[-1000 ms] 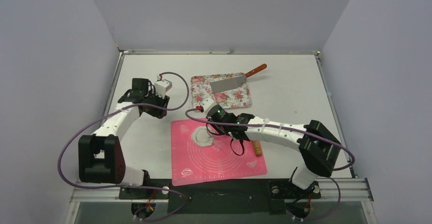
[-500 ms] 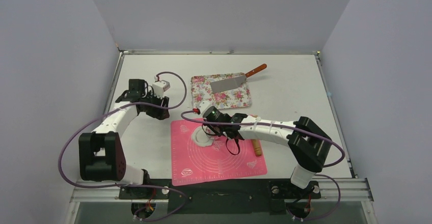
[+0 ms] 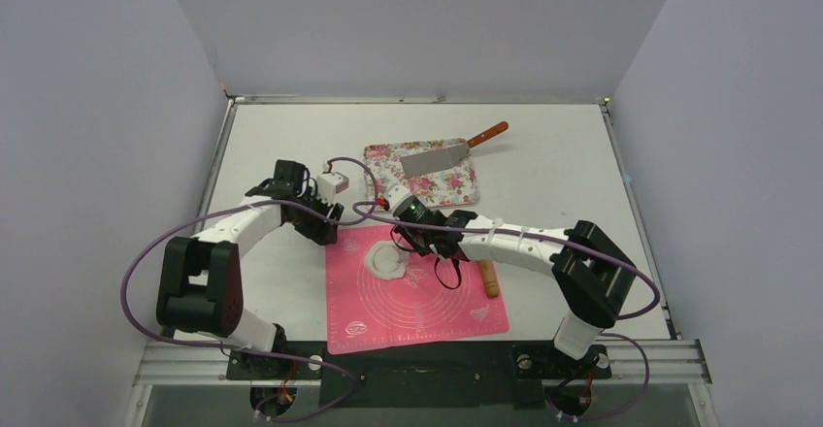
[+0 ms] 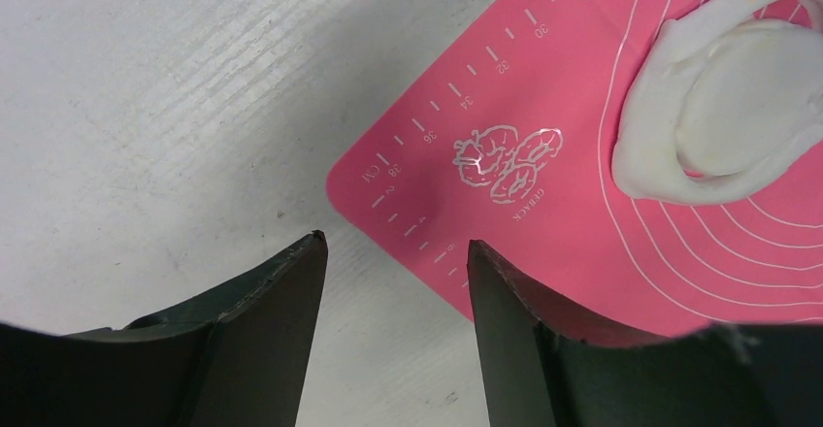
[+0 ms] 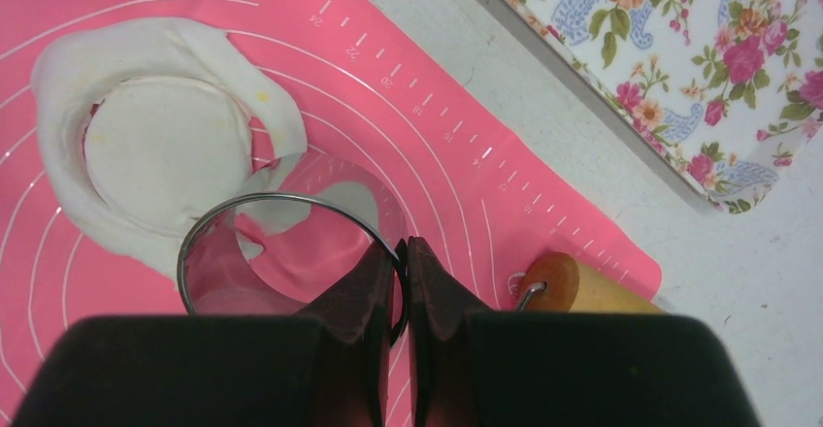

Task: Roll out the dumpling wrappers from the dough
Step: Remove the dumpling wrapper from the work surface.

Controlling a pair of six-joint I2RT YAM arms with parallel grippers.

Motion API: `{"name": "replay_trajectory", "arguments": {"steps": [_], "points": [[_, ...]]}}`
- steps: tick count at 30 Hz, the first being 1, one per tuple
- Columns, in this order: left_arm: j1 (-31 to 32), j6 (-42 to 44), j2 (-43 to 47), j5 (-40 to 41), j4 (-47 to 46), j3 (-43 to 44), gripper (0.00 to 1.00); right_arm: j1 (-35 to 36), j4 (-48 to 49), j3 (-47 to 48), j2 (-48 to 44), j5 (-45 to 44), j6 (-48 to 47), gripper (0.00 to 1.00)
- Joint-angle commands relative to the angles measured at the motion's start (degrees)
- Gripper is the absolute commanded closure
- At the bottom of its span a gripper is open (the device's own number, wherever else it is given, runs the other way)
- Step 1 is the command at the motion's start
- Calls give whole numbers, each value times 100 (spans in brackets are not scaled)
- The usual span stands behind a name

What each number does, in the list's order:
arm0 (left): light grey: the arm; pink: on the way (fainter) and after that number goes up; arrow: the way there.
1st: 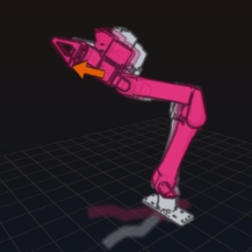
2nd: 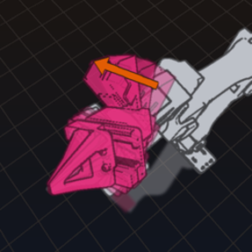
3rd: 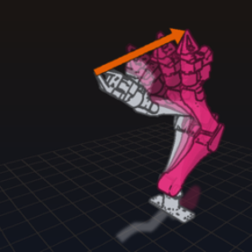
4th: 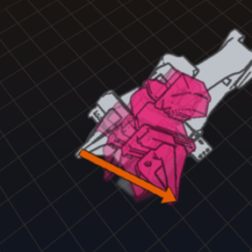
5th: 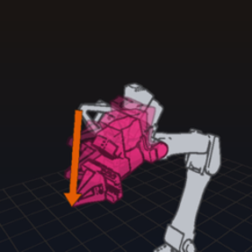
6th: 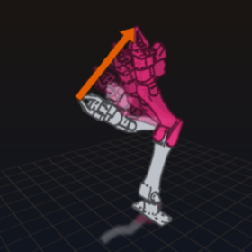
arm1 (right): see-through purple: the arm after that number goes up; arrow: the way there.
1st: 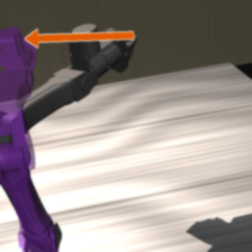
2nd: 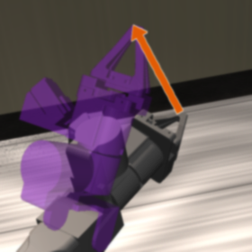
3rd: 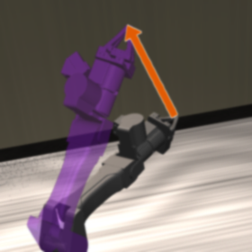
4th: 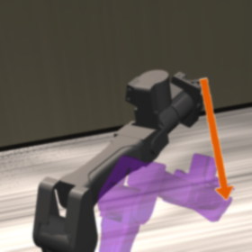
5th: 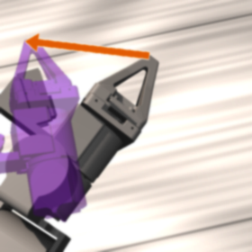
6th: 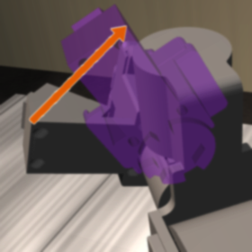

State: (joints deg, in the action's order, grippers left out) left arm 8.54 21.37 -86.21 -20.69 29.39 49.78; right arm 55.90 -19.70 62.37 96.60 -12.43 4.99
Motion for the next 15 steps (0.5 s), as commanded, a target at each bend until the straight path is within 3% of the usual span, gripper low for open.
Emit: {"name": "replay_trajectory", "arguments": {"steps": [1, 15], "points": [[24, 83, -110, 60, -56, 9, 46, -66, 37, -21, -85, 131, 96, 100], [93, 75, -257, 52, 46, 136, 43, -101, 103, -5, 207, 241, 44, 100]]}}
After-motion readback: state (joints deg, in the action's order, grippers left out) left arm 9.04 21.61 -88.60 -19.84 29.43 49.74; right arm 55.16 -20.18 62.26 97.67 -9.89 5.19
